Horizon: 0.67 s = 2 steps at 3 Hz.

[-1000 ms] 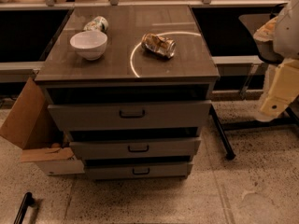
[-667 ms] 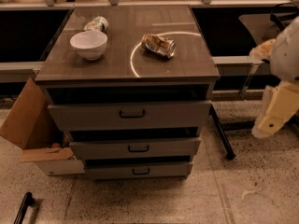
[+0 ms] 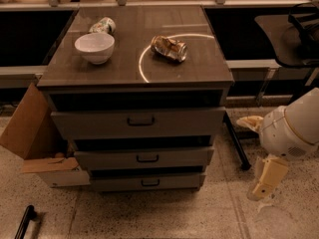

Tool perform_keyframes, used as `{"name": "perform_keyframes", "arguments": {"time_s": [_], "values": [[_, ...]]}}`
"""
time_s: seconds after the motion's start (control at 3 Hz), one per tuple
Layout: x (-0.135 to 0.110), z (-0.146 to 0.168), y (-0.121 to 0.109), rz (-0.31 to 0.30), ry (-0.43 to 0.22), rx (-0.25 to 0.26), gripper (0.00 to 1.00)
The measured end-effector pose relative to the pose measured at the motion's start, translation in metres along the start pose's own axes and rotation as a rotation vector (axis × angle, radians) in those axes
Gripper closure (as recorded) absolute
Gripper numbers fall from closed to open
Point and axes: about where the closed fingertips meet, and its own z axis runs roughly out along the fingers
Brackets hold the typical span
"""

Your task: Open middle drawer

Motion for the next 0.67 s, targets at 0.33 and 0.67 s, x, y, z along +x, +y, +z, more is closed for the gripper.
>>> {"name": "perform_keyframes", "arguments": {"time_s": [0.33,0.67], "values": [[-0.0002,-0.0001,-0.0001,0.000,0.000,0.001,0.00],[-0.0012,0.0097,0.0008,-0.016,-0.010,-0.009,0.00]]}}
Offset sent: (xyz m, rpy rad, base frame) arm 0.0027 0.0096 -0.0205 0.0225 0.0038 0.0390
